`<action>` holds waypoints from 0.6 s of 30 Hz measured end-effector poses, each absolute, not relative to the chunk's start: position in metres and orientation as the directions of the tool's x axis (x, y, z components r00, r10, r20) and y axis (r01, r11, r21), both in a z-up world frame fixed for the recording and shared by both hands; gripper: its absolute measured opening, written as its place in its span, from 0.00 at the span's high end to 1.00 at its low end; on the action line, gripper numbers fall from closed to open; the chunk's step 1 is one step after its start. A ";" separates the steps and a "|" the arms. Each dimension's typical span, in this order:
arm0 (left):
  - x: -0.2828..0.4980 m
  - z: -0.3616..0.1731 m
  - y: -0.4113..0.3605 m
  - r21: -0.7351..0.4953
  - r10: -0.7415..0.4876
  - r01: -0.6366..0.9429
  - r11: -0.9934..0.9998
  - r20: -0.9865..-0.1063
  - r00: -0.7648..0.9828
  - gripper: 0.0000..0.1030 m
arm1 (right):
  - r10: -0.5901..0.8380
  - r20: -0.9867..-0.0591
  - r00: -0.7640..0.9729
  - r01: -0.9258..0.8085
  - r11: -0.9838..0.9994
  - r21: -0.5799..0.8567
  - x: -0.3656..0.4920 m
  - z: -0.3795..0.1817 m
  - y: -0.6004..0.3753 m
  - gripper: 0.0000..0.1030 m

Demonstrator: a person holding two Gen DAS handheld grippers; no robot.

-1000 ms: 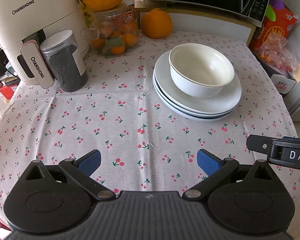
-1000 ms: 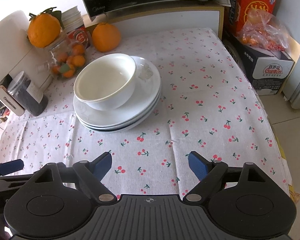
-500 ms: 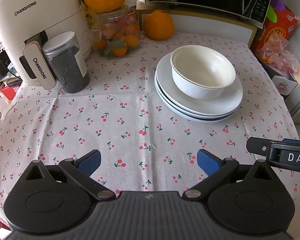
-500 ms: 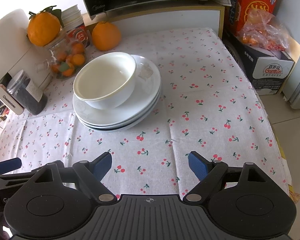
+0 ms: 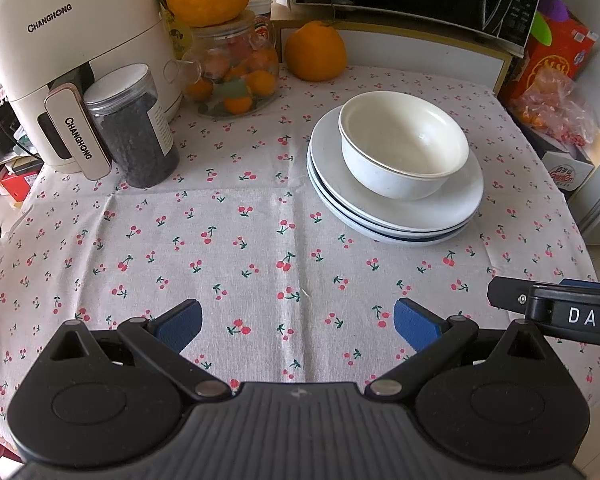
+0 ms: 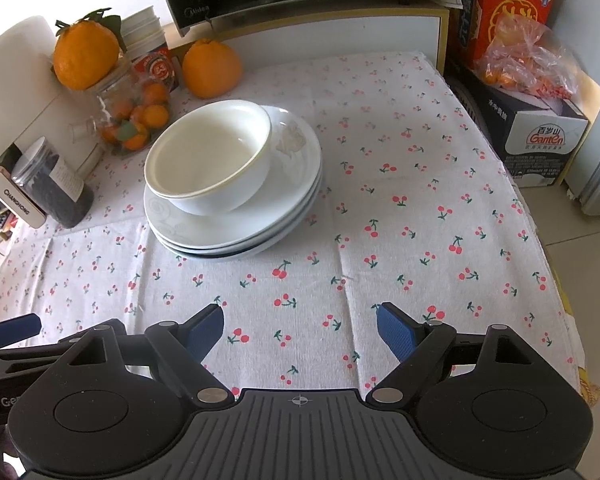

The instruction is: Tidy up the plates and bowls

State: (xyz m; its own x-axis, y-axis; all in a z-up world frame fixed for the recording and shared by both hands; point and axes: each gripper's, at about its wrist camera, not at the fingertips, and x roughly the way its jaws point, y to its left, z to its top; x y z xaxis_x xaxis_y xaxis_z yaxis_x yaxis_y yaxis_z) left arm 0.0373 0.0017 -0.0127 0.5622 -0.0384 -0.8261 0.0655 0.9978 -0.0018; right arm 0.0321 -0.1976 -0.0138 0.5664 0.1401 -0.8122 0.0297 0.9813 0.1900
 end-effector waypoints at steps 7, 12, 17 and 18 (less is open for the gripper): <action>0.038 -0.013 0.002 -0.001 -0.039 0.068 0.998 -0.826 0.562 0.01 | 0.140 -0.812 0.566 0.030 0.981 0.190 0.032 -0.014 -0.198 0.17; 0.037 -0.013 0.002 -0.003 -0.040 0.068 0.998 -0.826 0.562 0.01 | 0.140 -0.813 0.565 0.030 0.981 0.190 0.032 -0.014 -0.197 0.17; 0.037 -0.013 0.001 -0.002 -0.038 0.065 0.998 -0.825 0.563 0.01 | 0.140 -0.813 0.565 0.030 0.981 0.190 0.032 -0.014 -0.197 0.17; 0.037 -0.013 0.001 -0.003 -0.039 0.066 0.998 -0.826 0.563 0.01 | 0.141 -0.813 0.566 0.029 0.981 0.190 0.032 -0.014 -0.197 0.17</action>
State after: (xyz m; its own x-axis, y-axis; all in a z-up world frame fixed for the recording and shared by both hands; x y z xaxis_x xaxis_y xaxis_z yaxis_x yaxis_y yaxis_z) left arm 0.0375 0.0010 -0.0132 0.5630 -0.0391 -0.8255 0.0655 0.9978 -0.0026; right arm 0.0318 -0.1974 -0.0145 0.5657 0.1406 -0.8125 0.0292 0.9813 0.1902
